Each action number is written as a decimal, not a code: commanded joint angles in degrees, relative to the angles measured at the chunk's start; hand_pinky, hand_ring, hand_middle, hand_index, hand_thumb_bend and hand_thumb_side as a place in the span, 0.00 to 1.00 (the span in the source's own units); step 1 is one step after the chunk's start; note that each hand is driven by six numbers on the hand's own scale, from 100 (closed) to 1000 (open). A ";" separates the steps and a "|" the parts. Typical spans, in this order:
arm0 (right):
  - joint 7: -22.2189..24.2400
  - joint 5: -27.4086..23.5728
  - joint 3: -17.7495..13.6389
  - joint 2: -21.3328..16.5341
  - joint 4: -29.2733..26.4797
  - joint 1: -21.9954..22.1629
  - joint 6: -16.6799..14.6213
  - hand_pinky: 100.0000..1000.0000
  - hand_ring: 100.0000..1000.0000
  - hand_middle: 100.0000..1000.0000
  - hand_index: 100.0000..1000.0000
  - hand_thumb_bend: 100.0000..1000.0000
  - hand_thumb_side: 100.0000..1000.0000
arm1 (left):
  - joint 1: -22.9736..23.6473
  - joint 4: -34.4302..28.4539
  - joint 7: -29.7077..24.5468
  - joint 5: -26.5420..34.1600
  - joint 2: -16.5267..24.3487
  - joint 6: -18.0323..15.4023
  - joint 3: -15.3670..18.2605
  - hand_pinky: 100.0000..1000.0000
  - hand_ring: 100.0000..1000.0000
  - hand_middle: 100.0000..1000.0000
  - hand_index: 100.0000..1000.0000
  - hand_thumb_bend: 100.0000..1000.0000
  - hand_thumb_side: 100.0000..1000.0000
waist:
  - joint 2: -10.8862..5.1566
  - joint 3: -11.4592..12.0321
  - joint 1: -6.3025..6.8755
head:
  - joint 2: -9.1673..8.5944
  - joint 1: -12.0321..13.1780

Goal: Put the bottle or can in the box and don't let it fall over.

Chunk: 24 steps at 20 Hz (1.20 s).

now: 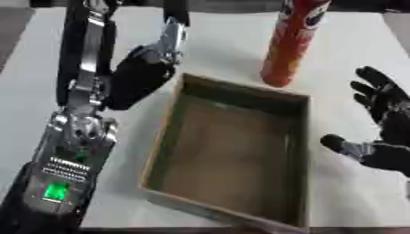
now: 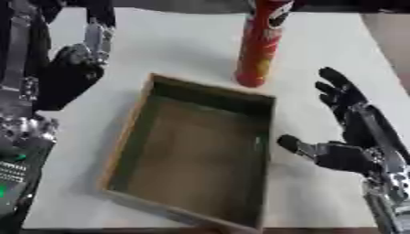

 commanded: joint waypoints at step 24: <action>-1.05 -5.24 -2.14 -10.27 -1.25 -1.99 5.08 1.00 1.00 1.00 1.00 0.73 0.07 | -5.00 -1.13 -10.26 6.90 6.07 3.25 4.80 0.59 0.68 0.47 0.99 0.00 0.41 | -1.74 0.60 0.27 | 0.30 -2.40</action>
